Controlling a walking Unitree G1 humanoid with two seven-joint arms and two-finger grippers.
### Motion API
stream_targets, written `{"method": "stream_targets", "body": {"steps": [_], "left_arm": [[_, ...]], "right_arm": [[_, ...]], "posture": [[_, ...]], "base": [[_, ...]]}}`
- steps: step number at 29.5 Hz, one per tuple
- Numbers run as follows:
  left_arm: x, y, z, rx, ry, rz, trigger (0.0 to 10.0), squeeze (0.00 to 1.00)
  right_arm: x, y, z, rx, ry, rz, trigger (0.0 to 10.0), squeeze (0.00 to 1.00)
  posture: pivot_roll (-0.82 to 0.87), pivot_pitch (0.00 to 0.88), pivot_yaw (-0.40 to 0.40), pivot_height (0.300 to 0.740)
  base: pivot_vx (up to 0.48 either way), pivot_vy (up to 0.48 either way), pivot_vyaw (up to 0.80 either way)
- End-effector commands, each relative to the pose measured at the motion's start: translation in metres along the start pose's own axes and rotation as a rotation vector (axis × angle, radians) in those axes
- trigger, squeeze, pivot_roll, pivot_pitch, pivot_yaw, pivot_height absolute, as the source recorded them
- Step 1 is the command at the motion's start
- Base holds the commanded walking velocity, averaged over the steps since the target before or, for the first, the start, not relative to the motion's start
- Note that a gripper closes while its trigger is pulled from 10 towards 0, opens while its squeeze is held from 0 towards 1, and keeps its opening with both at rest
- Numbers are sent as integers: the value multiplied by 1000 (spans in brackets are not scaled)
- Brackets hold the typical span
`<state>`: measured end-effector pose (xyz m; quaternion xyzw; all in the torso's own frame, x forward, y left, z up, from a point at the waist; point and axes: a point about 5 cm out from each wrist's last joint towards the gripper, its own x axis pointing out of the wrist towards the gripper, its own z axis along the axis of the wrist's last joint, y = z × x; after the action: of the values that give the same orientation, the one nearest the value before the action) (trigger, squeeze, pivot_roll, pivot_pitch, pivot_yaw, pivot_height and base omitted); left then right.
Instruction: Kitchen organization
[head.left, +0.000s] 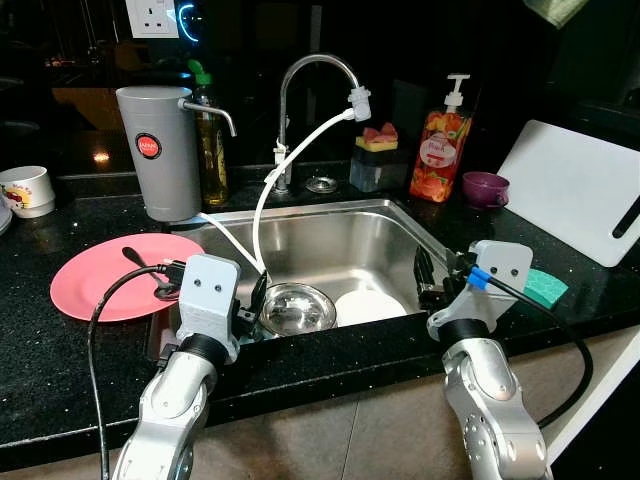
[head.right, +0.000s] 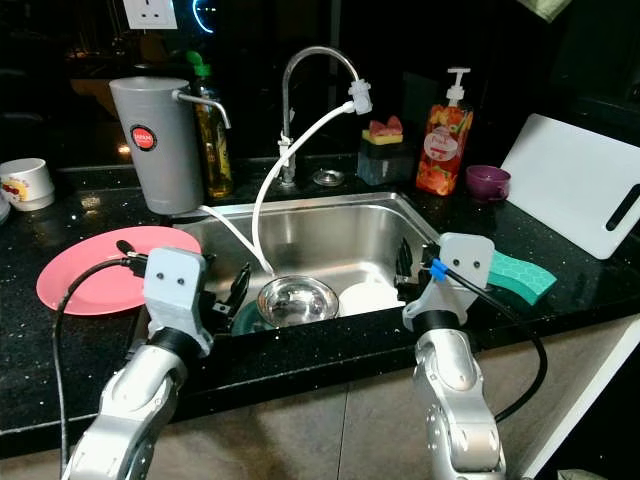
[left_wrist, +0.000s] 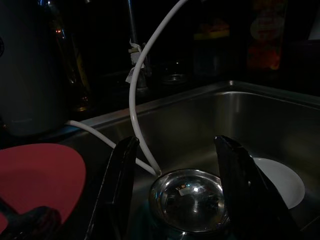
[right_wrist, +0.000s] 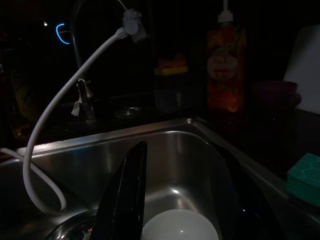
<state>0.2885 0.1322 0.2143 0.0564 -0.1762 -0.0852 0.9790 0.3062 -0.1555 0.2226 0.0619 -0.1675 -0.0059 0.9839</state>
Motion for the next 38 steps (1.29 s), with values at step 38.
{"method": "stream_targets", "body": {"steps": [38], "left_arm": [[1,-2,-2,1,6,-8,10000,0]], "right_arm": [[0,-1,2,-3,-10,-8,10000,0]], "posture": [[102,40,-42,740]], "base": [[0,0,0]]}}
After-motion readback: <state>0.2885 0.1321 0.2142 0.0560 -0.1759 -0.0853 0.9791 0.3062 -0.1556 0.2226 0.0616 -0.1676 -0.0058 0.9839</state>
